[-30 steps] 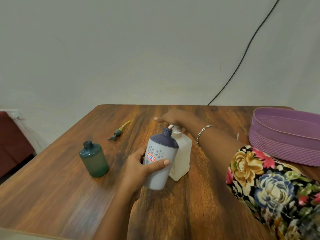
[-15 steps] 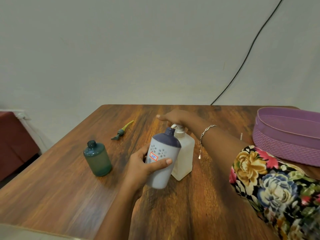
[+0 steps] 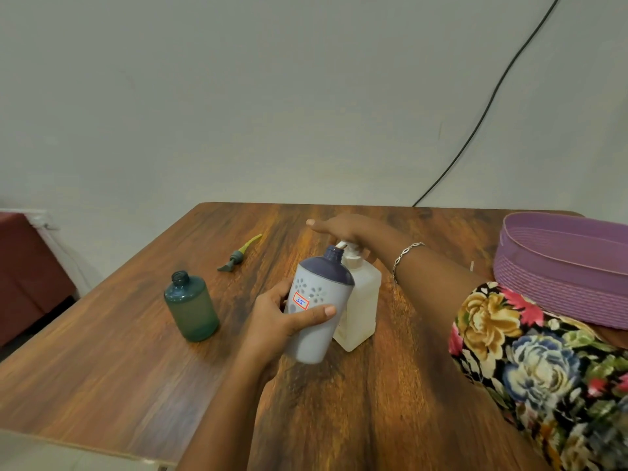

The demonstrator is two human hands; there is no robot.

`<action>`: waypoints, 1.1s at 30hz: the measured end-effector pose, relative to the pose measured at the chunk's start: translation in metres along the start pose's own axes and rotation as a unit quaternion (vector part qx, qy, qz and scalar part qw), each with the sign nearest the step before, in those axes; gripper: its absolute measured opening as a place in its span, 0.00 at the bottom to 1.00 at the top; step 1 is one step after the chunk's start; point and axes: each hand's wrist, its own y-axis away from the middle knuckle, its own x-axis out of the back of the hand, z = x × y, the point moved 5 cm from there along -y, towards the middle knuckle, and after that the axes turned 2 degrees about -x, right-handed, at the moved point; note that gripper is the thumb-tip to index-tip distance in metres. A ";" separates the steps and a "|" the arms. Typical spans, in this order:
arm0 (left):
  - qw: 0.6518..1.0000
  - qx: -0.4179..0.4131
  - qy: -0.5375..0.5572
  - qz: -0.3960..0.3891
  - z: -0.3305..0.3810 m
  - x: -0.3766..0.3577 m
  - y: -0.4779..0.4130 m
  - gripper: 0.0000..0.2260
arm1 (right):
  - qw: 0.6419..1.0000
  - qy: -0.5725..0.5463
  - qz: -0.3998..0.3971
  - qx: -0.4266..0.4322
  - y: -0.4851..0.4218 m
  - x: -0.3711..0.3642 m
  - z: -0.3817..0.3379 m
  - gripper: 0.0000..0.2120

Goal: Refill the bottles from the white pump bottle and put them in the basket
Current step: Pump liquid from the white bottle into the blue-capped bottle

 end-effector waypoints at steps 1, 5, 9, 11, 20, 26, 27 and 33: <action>1.000 0.000 -0.001 0.000 0.000 0.001 -0.001 0.25 | 1.000 -0.011 -0.001 0.003 0.001 0.000 0.000 0.31; 1.000 -0.006 -0.013 -0.005 0.005 0.000 -0.004 0.26 | 0.995 -0.103 -0.011 -0.005 0.007 0.009 0.002 0.33; 1.000 -0.009 -0.012 -0.006 0.004 0.000 -0.001 0.25 | 0.995 -0.099 -0.022 -0.015 0.007 0.009 0.003 0.35; 1.000 -0.009 -0.011 -0.006 0.004 0.003 0.001 0.25 | 0.996 -0.084 -0.007 -0.007 0.007 0.004 -0.001 0.33; 1.000 -0.011 -0.026 -0.013 0.002 0.005 -0.002 0.30 | 0.993 -0.114 -0.011 -0.003 0.003 0.002 0.002 0.34; 1.000 -0.013 -0.015 -0.020 0.006 0.002 -0.001 0.25 | 0.995 -0.098 -0.004 -0.003 0.004 0.006 0.000 0.34; 1.000 -0.013 -0.013 -0.019 0.006 0.002 -0.001 0.25 | 0.997 -0.073 0.004 0.005 0.004 0.004 -0.002 0.33; 1.000 -0.008 -0.022 -0.018 0.002 0.003 0.000 0.31 | 0.999 -0.046 -0.002 0.008 0.005 -0.001 -0.001 0.33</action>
